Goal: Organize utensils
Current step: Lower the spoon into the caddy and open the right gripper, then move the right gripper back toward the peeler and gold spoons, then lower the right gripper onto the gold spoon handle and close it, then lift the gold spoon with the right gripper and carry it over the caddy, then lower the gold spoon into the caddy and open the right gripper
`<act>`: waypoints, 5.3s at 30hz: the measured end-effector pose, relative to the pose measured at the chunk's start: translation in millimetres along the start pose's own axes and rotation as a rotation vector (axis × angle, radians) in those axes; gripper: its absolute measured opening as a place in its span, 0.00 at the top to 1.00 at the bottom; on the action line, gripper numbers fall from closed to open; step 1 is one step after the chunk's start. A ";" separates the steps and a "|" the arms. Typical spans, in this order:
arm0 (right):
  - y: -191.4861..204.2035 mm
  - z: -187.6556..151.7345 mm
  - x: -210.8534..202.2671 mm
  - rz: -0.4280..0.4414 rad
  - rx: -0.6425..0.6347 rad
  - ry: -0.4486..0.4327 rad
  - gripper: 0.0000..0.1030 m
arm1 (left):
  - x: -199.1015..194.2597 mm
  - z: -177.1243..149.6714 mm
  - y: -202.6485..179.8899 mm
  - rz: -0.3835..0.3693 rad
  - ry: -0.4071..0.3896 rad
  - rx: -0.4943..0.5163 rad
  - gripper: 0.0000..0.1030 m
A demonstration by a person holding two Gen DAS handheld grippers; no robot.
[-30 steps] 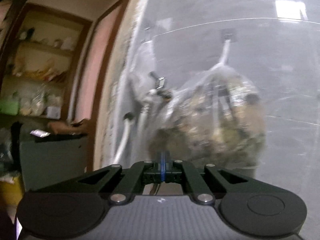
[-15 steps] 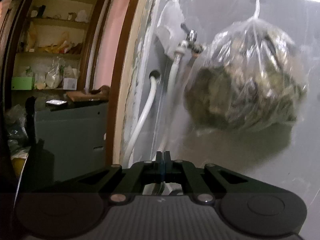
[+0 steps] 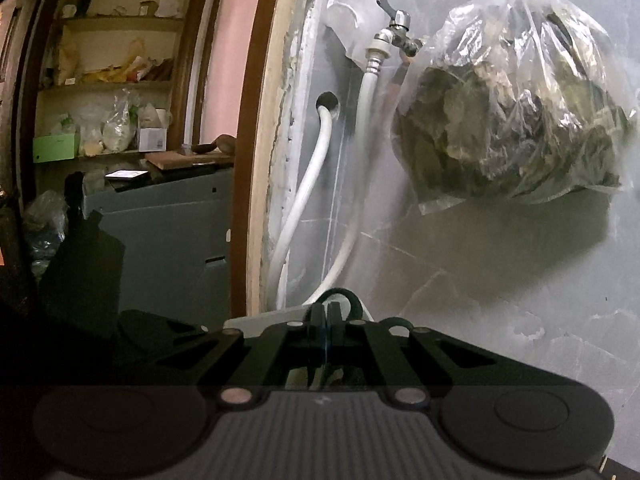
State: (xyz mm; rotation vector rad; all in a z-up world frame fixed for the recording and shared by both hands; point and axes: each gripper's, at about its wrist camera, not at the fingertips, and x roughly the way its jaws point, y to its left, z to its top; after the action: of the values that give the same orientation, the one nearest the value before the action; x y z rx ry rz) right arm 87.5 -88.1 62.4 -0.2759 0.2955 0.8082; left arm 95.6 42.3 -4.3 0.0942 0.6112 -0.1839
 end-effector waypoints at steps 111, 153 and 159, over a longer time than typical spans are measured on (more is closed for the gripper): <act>-152.1 -109.9 -8.3 -0.413 0.402 0.217 0.98 | 0.5 -2.2 -0.9 0.009 0.021 0.006 0.26; -38.5 70.3 -31.0 -0.151 -0.052 -0.258 0.98 | 1.0 -2.3 -0.8 0.005 0.017 0.003 0.26; -32.2 47.5 -9.5 -0.075 -0.006 -0.181 0.98 | 1.0 -2.4 -0.7 0.004 0.017 0.003 0.26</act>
State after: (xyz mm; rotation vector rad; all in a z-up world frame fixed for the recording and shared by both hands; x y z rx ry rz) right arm 112.4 -99.0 113.9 -0.2164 0.1125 0.7542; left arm 94.9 41.8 -6.9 0.1001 0.6274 -0.1798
